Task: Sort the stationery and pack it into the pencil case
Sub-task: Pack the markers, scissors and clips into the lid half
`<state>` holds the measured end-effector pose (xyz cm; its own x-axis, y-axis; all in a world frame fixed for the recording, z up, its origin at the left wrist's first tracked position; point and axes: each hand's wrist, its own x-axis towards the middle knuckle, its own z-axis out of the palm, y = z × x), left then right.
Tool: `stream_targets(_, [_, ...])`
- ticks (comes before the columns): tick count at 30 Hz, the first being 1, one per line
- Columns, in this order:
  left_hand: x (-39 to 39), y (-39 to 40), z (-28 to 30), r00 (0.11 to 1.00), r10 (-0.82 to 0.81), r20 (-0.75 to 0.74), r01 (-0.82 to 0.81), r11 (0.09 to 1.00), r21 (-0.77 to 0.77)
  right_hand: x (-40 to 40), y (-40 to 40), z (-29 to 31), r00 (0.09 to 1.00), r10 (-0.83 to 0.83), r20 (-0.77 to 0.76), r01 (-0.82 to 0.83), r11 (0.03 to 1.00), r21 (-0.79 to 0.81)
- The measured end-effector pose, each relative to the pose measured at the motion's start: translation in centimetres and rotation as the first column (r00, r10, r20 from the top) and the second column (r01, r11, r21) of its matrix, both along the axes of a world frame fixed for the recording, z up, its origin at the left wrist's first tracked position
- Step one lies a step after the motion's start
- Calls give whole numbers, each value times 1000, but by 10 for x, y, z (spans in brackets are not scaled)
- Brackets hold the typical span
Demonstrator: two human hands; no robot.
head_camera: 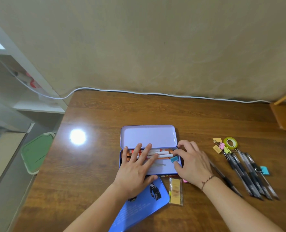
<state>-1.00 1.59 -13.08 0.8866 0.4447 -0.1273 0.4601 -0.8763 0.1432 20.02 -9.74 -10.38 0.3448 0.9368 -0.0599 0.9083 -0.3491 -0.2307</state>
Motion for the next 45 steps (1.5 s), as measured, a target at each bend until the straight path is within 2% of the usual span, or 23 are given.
stream_targets(3, [0,0,0,1000,6,4,-6,1000,-4,-1,-1,3,1000,-16,14,17,1000,-20])
stream_targets(6, [0,0,0,1000,8,10,-8,1000,-5,-4,-4,2,999,-7,-36,7,1000,1])
stream_targets(9, [0,-1,0,1000,5,11,-5,1000,-1,-4,-4,-1,997,-10,-78,14,998,57])
stream_targets(12, [0,-1,-1,1000,8,13,-8,1000,5,2,3,2,990,-82,-114,98,985,145])
stream_targets(21, [0,-1,-1,1000,7,6,-7,1000,7,4,20,5,991,-132,18,129,983,127])
stream_targets(27, [0,-1,0,1000,4,-2,-4,1000,-3,0,13,-4,985,-163,-54,170,966,193])
stream_targets(30, [0,-1,0,1000,7,2,-7,1000,-3,-3,14,-6,969,-221,-115,237,958,160])
stream_targets(37, [-1,-1,-2,1000,13,17,-13,1000,-19,-12,14,-7,939,-331,-89,336,941,43])
stream_targets(39, [0,-2,-1,999,25,46,-24,1000,-19,-10,11,-8,942,-317,-113,323,945,39])
stream_targets(42, [0,-2,-2,995,43,90,-39,998,-42,0,-6,-1,934,-293,-203,334,920,206])
stream_targets(45, [0,-1,-1,991,63,121,-55,996,-70,38,-52,14,889,-408,-207,457,790,408])
